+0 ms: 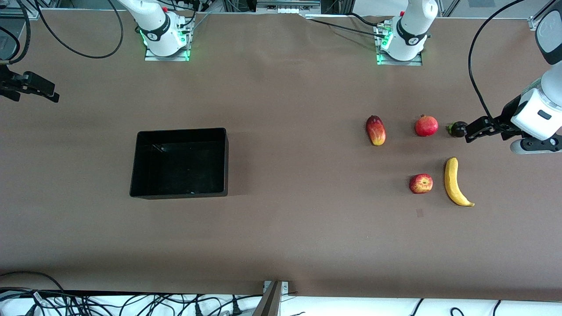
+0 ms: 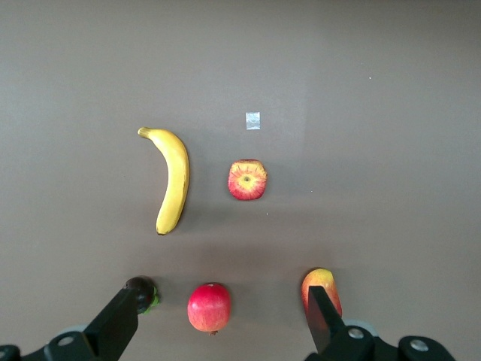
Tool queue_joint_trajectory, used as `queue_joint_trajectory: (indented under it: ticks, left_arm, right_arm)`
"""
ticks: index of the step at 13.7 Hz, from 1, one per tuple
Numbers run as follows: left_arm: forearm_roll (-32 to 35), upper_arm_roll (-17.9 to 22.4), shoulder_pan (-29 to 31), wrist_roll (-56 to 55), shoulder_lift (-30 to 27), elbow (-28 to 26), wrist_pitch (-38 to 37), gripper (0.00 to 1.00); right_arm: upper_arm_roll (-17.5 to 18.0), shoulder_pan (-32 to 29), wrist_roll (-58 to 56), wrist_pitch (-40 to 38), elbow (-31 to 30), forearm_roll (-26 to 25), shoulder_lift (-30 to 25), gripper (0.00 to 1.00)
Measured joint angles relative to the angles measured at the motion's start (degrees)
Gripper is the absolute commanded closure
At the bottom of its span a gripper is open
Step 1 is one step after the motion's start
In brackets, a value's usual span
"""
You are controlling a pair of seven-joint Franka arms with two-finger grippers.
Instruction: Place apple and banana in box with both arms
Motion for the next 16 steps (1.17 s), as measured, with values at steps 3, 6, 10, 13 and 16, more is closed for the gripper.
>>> queue_joint_trajectory:
  ticks: [3, 6, 10, 13, 16]
  left_arm:
    - [0.0, 0.0, 0.0, 0.0, 0.0, 0.0, 0.0, 0.00]
    - [0.0, 0.0, 0.0, 0.0, 0.1, 0.0, 0.0, 0.00]
    - [0.0, 0.0, 0.0, 0.0, 0.2, 0.0, 0.0, 0.00]
    - [0.0, 0.0, 0.0, 0.0, 0.6, 0.0, 0.0, 0.00]
    - [0.0, 0.0, 0.0, 0.0, 1.0, 0.0, 0.0, 0.00]
  right_arm:
    - [0.1, 0.0, 1.2, 2.3, -2.6, 0.0, 0.6, 0.00]
    - [0.8, 0.5, 3.7, 9.8, -8.2, 0.0, 2.5, 0.00]
    - [1.5, 0.8, 5.6, 28.6, -19.2, 0.1, 4.7, 0.00]
    - [2.1, 0.9, 10.8, 45.5, -29.7, 0.1, 5.2, 0.00]
    - [4.2, 1.1, 15.6, 54.2, -34.7, 0.1, 6.8, 0.00]
